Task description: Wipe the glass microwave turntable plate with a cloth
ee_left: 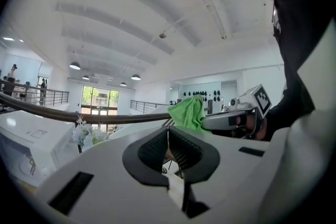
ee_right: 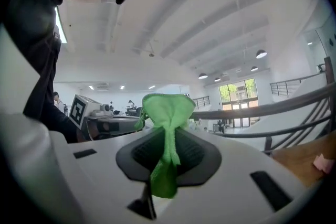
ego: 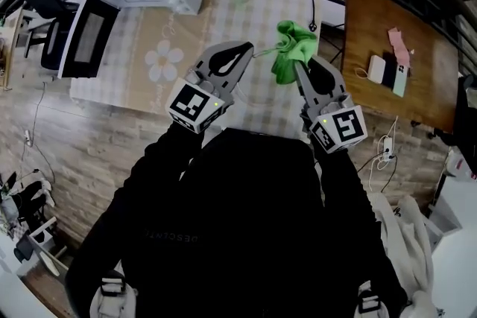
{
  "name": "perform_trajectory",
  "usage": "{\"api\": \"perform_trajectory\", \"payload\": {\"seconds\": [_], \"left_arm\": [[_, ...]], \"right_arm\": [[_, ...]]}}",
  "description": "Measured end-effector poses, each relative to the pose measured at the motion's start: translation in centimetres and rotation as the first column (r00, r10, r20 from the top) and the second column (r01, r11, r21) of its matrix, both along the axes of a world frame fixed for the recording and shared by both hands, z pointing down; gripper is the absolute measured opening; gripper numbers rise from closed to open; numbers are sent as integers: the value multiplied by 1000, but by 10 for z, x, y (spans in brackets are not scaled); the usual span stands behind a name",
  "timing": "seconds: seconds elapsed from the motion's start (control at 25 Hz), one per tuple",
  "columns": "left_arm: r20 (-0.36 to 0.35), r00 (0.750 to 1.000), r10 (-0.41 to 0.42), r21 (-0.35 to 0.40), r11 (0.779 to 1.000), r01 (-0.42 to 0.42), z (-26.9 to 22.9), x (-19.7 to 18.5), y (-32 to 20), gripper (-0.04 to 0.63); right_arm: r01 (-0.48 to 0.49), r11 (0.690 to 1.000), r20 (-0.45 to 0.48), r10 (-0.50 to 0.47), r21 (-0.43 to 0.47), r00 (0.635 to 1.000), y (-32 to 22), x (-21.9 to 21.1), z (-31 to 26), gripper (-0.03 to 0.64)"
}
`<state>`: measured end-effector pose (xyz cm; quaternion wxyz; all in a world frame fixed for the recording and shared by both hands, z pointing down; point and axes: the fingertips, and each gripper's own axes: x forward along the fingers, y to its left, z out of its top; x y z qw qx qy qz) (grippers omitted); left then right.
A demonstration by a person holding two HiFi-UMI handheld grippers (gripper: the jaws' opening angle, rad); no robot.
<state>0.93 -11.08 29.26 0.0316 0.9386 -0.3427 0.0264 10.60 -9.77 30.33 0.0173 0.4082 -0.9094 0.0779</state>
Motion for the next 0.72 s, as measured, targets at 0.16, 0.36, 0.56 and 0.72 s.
{"api": "perform_trajectory", "payload": {"seconds": [0.16, 0.36, 0.56, 0.72], "left_arm": [[-33, 999, 12, 30, 999, -11, -37, 7, 0, 21], [-47, 998, 48, 96, 994, -43, -73, 16, 4, 21], [-37, 997, 74, 130, 989, -69, -87, 25, 10, 21], [-31, 996, 84, 130, 988, -80, -87, 29, 13, 21]], "right_arm": [[-6, 996, -5, 6, 93, 1000, -1, 2, -40, 69], [-9, 986, -22, 13, 169, 1000, 1, 4, -72, 69], [-31, 980, -17, 35, 198, 999, 6, 10, -88, 67], [-44, 978, -21, 49, 205, 999, 8, 13, -89, 67]]}}
